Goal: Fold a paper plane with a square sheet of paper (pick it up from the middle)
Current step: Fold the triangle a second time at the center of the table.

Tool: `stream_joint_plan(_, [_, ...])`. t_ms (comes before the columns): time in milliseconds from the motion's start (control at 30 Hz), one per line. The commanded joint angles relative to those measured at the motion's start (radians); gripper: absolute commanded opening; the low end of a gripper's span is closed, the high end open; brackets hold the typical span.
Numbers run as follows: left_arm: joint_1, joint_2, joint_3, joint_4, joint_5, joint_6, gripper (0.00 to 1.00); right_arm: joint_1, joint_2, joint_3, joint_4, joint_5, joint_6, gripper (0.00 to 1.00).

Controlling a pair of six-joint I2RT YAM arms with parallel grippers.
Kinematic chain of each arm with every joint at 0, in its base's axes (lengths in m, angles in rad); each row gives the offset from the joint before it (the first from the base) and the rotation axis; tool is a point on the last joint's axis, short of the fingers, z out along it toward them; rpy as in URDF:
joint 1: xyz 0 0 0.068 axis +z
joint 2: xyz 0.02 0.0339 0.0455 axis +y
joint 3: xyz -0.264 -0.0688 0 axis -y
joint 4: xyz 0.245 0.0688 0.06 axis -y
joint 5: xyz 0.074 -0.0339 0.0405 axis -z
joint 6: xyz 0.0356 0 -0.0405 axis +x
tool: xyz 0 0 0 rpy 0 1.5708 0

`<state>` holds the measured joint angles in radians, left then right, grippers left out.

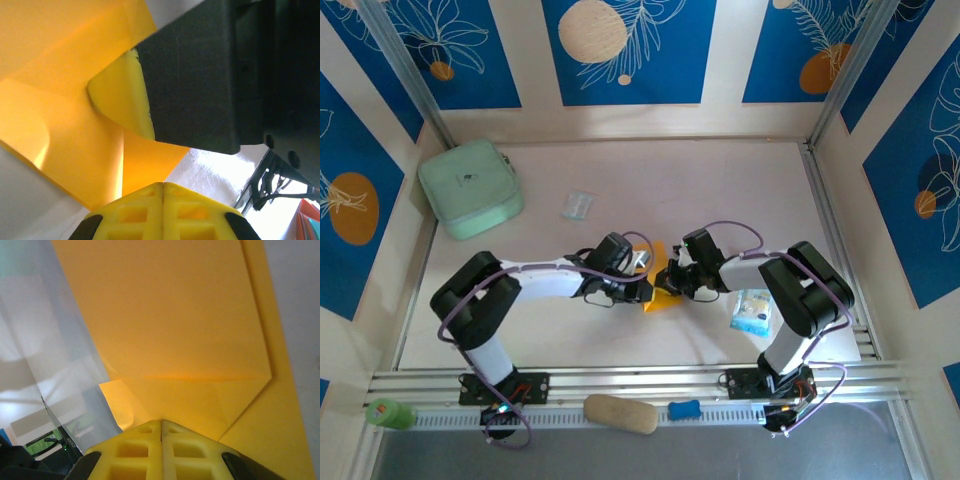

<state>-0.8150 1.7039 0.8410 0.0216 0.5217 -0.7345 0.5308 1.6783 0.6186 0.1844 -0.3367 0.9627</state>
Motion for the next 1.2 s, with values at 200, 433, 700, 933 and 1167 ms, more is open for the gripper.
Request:
stream_joint_plan(200, [-0.016, 0.048, 0.038, 0.033, 0.069, 0.000, 0.00, 0.009, 0.015, -0.014, -0.071, 0.038, 0.010, 0.04])
stream_joint_plan(433, [-0.019, 0.096, 0.070, -0.017, 0.054, 0.029, 0.00, 0.008, 0.012, -0.013, -0.077, 0.039, 0.006, 0.04])
stream_joint_plan(700, [-0.018, 0.117, 0.032, -0.097, -0.033, 0.080, 0.00, -0.002, 0.011, -0.016, -0.085, 0.042, -0.001, 0.04])
stream_joint_plan(933, [-0.019, 0.090, -0.040, -0.100, -0.058, 0.082, 0.00, -0.012, 0.008, -0.020, -0.092, 0.039, -0.006, 0.04])
stream_joint_plan(1167, [-0.020, 0.061, -0.076, -0.092, -0.009, 0.077, 0.00, -0.020, -0.001, -0.023, -0.099, 0.041, -0.008, 0.04])
